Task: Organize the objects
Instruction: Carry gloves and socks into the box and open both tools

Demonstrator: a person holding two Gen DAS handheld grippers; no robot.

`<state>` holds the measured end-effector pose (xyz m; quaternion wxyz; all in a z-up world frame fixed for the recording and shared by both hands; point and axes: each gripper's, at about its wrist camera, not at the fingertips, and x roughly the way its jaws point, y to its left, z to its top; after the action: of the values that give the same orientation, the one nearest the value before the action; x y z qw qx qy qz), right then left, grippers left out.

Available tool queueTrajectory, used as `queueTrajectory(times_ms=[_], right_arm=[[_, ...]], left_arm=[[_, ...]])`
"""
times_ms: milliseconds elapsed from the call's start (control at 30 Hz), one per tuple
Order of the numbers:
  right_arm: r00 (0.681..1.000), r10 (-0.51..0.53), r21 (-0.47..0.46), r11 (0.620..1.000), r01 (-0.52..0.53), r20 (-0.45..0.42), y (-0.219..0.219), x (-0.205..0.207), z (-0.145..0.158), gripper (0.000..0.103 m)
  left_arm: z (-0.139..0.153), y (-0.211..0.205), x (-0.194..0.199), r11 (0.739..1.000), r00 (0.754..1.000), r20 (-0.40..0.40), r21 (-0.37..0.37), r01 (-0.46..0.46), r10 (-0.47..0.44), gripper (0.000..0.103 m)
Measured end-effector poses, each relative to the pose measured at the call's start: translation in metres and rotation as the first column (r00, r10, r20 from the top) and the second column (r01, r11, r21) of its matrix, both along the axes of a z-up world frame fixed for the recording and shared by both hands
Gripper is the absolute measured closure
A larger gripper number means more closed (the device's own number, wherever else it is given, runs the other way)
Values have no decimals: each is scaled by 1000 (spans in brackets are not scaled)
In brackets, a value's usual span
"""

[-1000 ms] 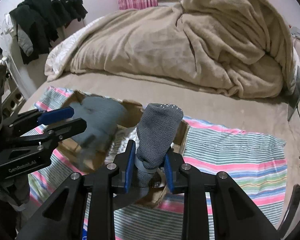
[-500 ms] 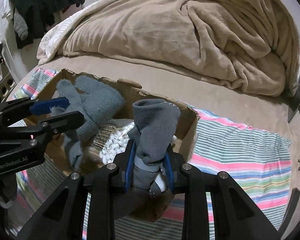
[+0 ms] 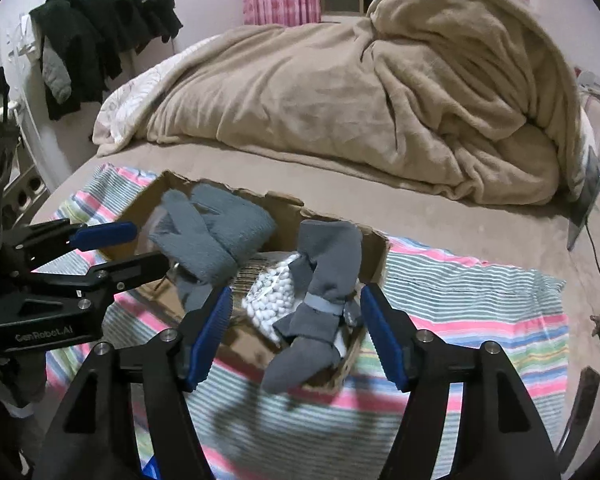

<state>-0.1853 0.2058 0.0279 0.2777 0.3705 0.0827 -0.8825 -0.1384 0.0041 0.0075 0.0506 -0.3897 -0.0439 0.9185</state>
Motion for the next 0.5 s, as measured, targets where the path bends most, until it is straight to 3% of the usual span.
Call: queueTrajectory(times_ms=[200,300,500], right_arm=[[1000,-8,-23,1000,8,-13,9,26,12,33],[1000,-2,-37,999,2,-11,10,42,15,33],[1000,9,-41,999,-8,18,8,66,7,31]], left_arm=[[7,-12,32,1000,999,-20,6,-25,26,42],[7,-18,50,999,999,-28,25,-31,32,28],[6,-25,80,998,998,-35,24,-50,51,28]])
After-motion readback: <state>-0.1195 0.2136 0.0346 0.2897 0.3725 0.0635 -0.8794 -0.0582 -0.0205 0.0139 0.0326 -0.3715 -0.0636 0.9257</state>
